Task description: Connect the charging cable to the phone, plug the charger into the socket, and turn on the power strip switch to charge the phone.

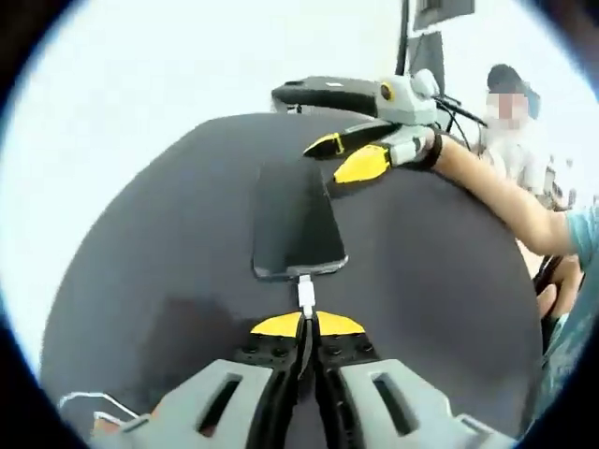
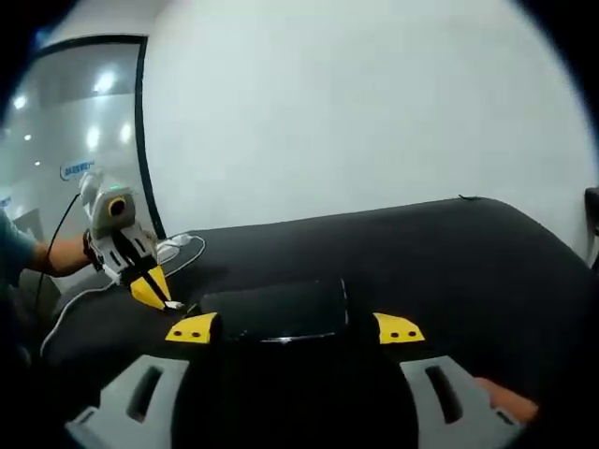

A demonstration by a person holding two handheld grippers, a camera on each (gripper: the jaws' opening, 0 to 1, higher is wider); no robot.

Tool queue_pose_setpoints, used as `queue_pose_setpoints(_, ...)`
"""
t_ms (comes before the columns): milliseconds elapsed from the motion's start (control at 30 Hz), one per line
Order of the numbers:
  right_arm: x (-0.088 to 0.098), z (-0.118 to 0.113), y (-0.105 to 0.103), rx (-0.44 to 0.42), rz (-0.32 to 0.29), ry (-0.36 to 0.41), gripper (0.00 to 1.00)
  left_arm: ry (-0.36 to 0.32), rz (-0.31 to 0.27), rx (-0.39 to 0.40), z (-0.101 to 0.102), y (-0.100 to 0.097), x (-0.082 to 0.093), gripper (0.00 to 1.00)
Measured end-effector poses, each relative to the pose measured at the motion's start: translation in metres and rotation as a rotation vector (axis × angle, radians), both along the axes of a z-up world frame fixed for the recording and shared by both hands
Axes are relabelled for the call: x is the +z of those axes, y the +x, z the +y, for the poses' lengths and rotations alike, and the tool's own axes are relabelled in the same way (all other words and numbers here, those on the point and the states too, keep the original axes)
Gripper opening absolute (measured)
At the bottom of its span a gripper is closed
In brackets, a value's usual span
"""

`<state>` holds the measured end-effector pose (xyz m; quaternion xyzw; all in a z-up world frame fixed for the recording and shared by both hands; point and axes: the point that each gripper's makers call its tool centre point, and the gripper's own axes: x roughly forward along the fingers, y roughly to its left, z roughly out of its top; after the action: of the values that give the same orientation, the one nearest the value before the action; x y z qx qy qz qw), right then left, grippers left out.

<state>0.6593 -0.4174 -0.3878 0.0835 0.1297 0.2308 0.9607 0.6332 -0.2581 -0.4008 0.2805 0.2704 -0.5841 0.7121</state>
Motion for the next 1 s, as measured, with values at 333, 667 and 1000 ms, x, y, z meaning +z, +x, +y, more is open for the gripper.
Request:
queue_pose_setpoints(333, 0.0, 0.008, -0.001, 0.034, -0.016, -0.009, 0.67, 0.061, -0.012, 0.03, 0.003, 0.004, -0.008, 0.01)
queue_pose_setpoints(667, -0.006, 0.015, -0.002, 0.07, 0.003, -0.041, 0.69, 0.072, -0.037, 0.039, -0.002, 0.007, -0.01, 0.01)
queue_pose_setpoints(1000, -0.008, 0.017, -0.002, 0.077, 0.008, -0.047, 0.69, 0.058, -0.055, 0.047, -0.001, 0.011, -0.009, 0.01)
